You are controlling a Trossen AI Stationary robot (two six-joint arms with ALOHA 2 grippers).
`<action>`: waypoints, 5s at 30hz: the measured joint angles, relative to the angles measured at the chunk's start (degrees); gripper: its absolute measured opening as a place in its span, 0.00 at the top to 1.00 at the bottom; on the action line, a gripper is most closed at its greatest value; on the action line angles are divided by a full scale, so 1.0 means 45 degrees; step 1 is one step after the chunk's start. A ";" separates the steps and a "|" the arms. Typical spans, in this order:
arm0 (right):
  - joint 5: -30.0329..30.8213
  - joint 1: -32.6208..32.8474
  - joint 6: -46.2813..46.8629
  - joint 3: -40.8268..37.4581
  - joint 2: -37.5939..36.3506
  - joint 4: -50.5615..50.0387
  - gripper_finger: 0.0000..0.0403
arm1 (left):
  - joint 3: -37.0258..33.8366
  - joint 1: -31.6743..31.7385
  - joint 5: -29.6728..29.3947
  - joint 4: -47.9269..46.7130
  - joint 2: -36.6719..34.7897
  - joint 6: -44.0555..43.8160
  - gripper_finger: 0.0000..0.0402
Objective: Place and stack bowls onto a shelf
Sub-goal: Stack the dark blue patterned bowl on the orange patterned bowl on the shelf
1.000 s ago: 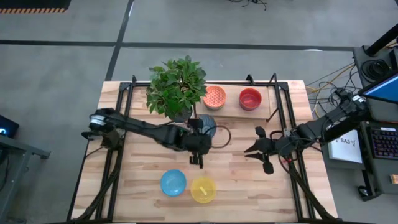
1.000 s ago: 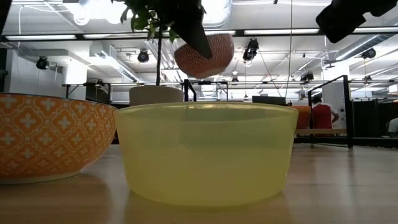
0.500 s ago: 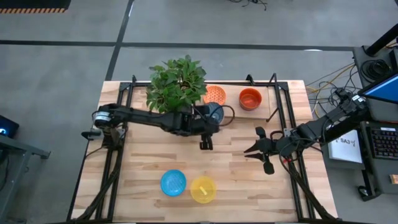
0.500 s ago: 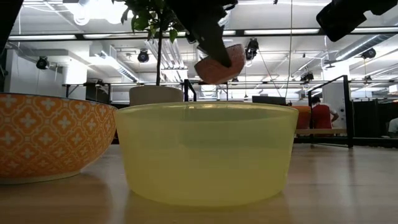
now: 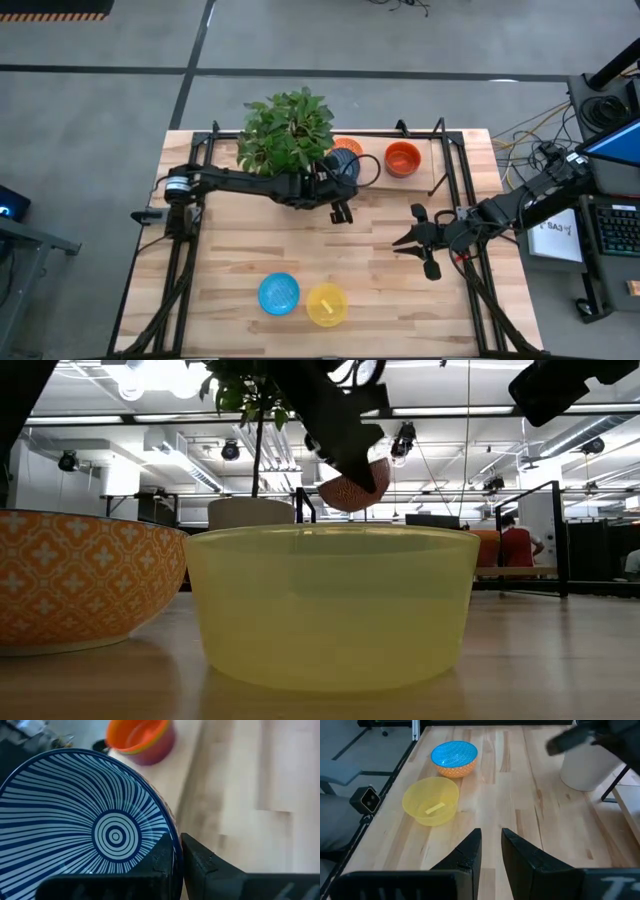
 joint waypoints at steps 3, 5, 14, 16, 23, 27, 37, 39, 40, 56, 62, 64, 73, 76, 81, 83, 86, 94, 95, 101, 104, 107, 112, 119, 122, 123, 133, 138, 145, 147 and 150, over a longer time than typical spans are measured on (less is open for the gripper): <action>0.0000 0.0000 -0.0003 0.0000 0.0000 -0.0010 0.84 | 0.0000 0.0240 -0.0107 0.0334 0.0207 0.0017 0.98; 0.0000 0.0000 -0.0004 0.0000 0.0000 -0.0009 0.84 | 0.0000 0.0370 -0.0086 0.0403 0.0335 0.0048 0.98; 0.0005 0.0000 -0.0004 -0.0005 0.0000 -0.0043 0.84 | 0.0000 0.0850 -0.0098 0.0715 0.0456 0.0014 0.98; 0.0005 0.0000 -0.0005 -0.0013 0.0000 -0.0044 0.84 | 0.0000 0.0873 -0.0098 0.0856 0.0456 0.0027 0.98; 0.0019 0.0000 -0.0039 -0.0029 0.0000 -0.0052 0.84 | 0.0000 0.1027 -0.0059 0.1243 0.0510 0.0011 0.98; 0.0024 0.0000 -0.0049 -0.0029 0.0000 -0.0049 0.84 | 0.0000 0.1103 -0.0098 0.1587 0.0510 0.0003 0.98; 0.0019 0.0000 -0.0039 -0.0034 0.0000 -0.0053 0.84 | 0.0000 0.1341 -0.0096 0.1666 0.0510 -0.0039 0.98; 0.0019 0.0000 -0.0046 -0.0034 0.0000 -0.0053 0.84 | 0.0000 0.1335 -0.0087 0.1659 0.0510 -0.0045 0.98; 0.0019 0.0000 -0.0044 -0.0034 0.0000 -0.0053 0.84 | 0.0000 0.1326 -0.0063 0.1641 0.0510 -0.0074 0.98; 0.0015 -0.0005 -0.0049 -0.0034 0.0000 -0.0063 0.84 | -0.0015 0.1389 -0.0102 0.1783 0.0744 -0.0475 0.89; 0.0015 -0.0005 -0.0049 -0.0034 0.0000 -0.0073 0.84 | -0.0015 0.1391 -0.0115 0.1748 0.0760 -0.0519 0.84; 0.0015 -0.0005 -0.0049 -0.0034 0.0000 -0.0077 0.84 | -0.0015 0.1394 -0.0122 0.1709 0.0725 -0.0466 0.82; 0.0015 -0.0005 -0.0055 -0.0034 0.0000 -0.0068 0.84 | -0.0015 0.1315 -0.0098 0.1672 0.0619 -0.0524 0.66; 0.0059 -0.0002 -0.0048 -0.0034 0.0000 -0.0058 0.84 | -0.0015 0.1144 -0.0102 0.1424 0.0419 -0.0554 0.62; 0.0698 -0.0010 -0.0015 -0.0034 0.0000 -0.0057 0.84 | -0.0015 0.0592 -0.0090 0.0997 0.0029 -0.0564 0.60; 0.0710 -0.0005 -0.0015 -0.0034 0.0001 -0.0040 0.84 | -0.0015 0.0304 -0.0083 0.0757 -0.0094 -0.0566 0.61; 0.0997 -0.0005 -0.0006 -0.0039 0.0015 0.0183 0.84 | -0.0015 -0.0162 -0.0086 0.0164 -0.0342 -0.0504 0.61; 0.2458 -0.0354 0.0237 -0.0044 0.0592 0.1562 0.86 | -0.0015 -0.1842 0.0923 -0.2281 -0.1082 0.0161 0.61; 0.2505 -0.0513 0.0238 -0.0044 0.0753 0.1836 0.87 | -0.0015 -0.2086 0.1334 -0.2496 -0.1223 0.0332 0.61; 0.2555 -0.1907 0.0238 -0.0044 0.1784 0.2845 0.94 | -0.0017 -0.3257 0.2303 -0.3124 -0.2565 0.0781 0.61; 0.2556 -0.2845 0.0123 -0.0036 0.2106 0.3034 0.97 | -0.0136 -0.3777 0.2258 -0.3108 -0.3532 0.0743 0.61; 0.2540 -0.3865 -0.0222 0.0178 0.2423 0.3092 0.98 | -0.0480 -0.4301 0.2258 -0.2815 -0.4515 0.0647 0.61; 0.1380 -0.5621 -0.1350 0.0733 0.3090 0.3493 0.98 | -0.2202 -0.5012 0.2025 -0.1171 -0.6245 0.0625 0.61; -0.1727 -0.8044 -0.2700 0.1304 0.4591 0.4606 0.98 | -0.5319 -0.5635 -0.0122 0.2027 -0.8468 0.0380 0.61; -0.1792 -0.8758 -0.3197 0.1540 0.5397 0.4935 0.98 | -0.6375 -0.5678 -0.0530 0.2873 -0.9243 0.0234 0.61; -0.1783 -0.8945 -0.3382 0.1562 0.5633 0.5052 0.98 | -0.6659 -0.5678 -0.0565 0.3149 -0.9470 0.0205 0.61; -0.1882 -1.0355 -0.3762 0.1668 0.7157 0.5906 0.98 | -0.7825 -0.5678 -0.0676 0.3647 -1.0533 -0.0025 0.61; -0.2027 -1.0603 -0.3641 0.1668 0.7501 0.5850 0.98 | -0.7825 -0.5678 -0.0680 0.3620 -1.0481 0.0030 0.61; -0.2034 -1.0598 -0.3545 0.1666 0.7250 0.6037 0.98 | -0.7825 -0.5678 -0.0685 0.3583 -1.0474 0.0019 0.61; -0.2129 -1.0598 -0.3435 0.1666 0.7094 0.6293 0.98 | -0.7825 -0.5678 -0.0685 0.3589 -1.0464 0.0011 0.61; -0.2679 -1.0588 -0.3422 0.1666 0.7048 0.6854 0.98 | -0.7825 -0.5678 -0.0695 0.3589 -1.0374 -0.0001 0.61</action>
